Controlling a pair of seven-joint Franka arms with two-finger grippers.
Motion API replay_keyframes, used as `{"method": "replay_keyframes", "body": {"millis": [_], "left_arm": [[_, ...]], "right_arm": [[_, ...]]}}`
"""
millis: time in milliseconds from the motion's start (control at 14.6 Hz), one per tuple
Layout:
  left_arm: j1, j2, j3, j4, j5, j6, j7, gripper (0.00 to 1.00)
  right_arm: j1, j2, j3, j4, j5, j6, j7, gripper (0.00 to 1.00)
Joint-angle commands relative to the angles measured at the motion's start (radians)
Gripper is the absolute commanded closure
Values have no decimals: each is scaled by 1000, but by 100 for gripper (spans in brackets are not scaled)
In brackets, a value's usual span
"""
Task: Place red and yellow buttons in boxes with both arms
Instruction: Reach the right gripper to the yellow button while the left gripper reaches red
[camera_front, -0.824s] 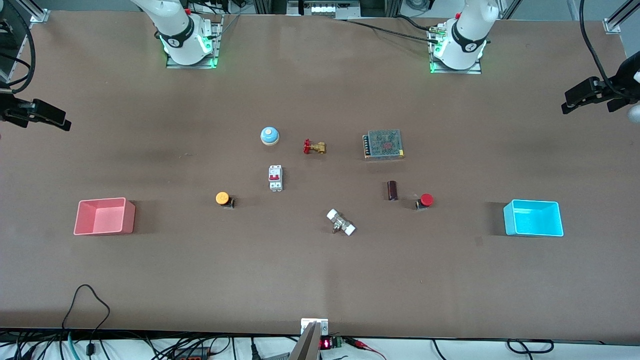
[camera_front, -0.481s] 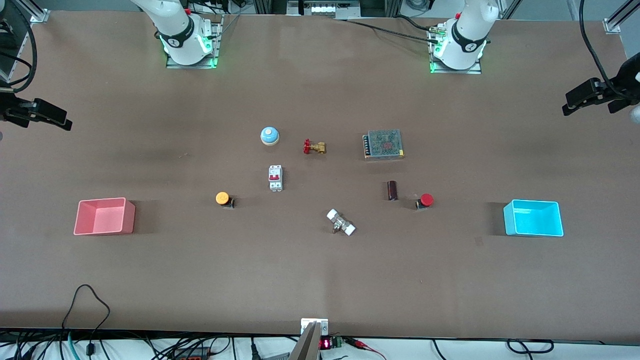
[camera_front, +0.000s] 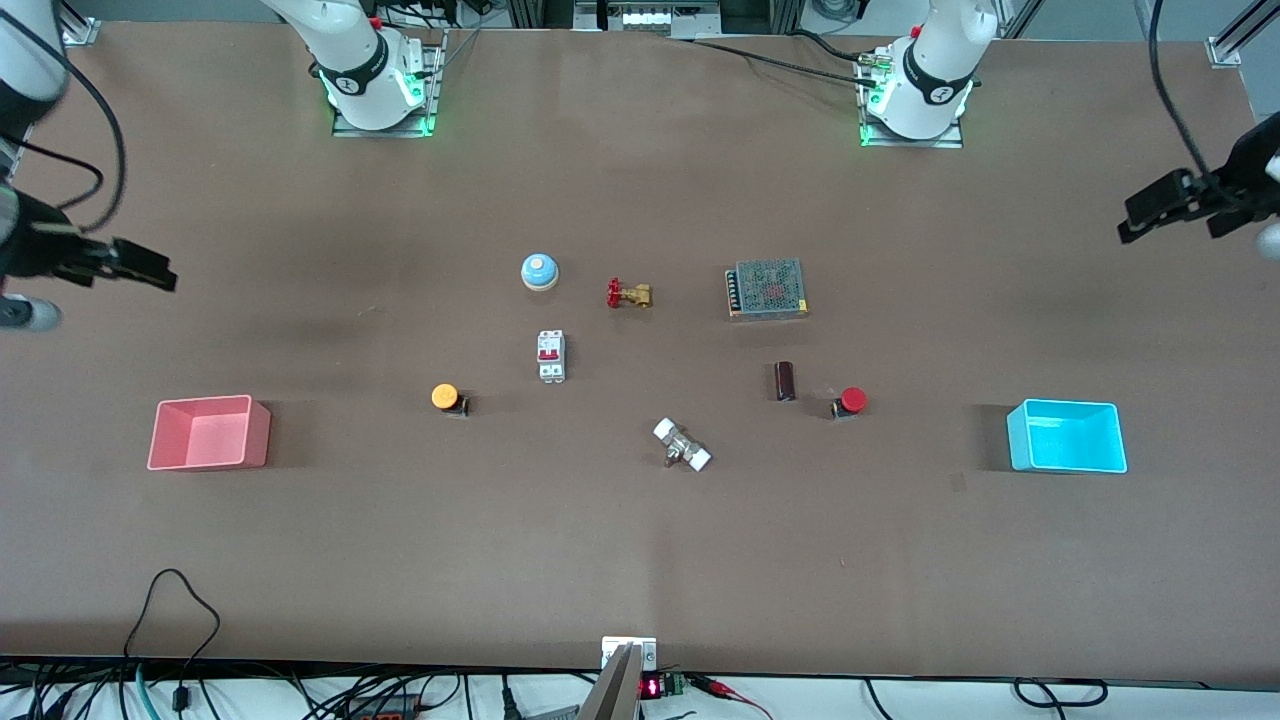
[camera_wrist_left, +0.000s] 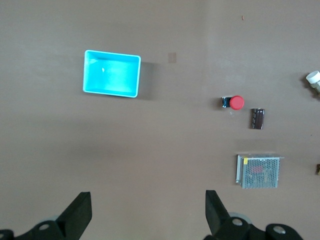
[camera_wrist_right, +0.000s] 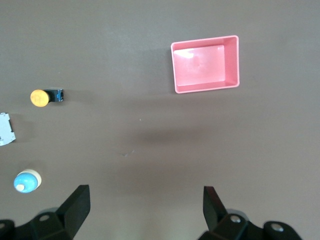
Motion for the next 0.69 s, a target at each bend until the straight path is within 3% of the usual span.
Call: {"method": "replay_keyframes", "body": {"millis": [0,344,618], "left_arm": [[-9,59,-56,-48,-12,110,-75,0],[-10,136,-154,-183,-12,344,-188,0],[-12,256,-219,-197,-12,478,-290,0]], "right_arm": [[58,73,1,9,-7,78,2,0],[198,198,1,12,45,265,134,0],[255,295,1,17,111,316,180,0]]}}
